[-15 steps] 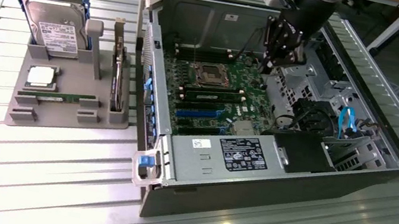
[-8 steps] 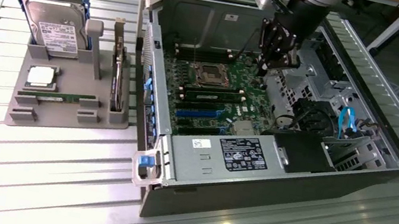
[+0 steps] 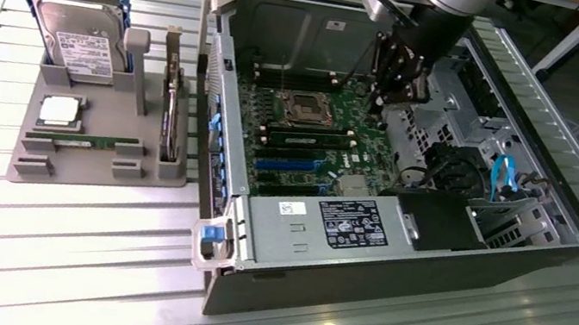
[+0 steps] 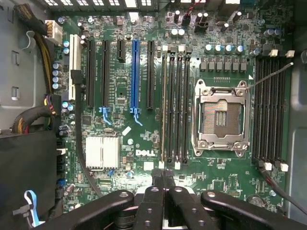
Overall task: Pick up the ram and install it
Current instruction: 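Press down the ram until it locks into place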
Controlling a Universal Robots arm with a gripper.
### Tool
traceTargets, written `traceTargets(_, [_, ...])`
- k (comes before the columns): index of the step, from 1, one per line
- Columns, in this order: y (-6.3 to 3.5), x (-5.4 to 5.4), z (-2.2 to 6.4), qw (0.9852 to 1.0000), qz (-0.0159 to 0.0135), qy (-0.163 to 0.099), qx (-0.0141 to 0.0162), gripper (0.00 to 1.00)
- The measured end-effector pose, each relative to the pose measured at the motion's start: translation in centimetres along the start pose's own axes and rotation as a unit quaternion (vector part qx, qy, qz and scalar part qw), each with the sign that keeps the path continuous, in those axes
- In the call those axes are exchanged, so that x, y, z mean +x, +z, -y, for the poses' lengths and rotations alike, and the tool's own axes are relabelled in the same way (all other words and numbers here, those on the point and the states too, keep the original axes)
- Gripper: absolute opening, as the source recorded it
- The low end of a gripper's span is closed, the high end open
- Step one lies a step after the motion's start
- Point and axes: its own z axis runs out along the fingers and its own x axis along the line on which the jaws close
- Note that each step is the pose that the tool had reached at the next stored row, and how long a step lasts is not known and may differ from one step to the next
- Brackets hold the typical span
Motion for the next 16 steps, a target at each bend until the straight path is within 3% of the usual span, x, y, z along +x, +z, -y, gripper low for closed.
traceTargets(16, [1.86, -0.1, -0.15, 1.0, 0.0, 0.0, 0.0, 0.1])
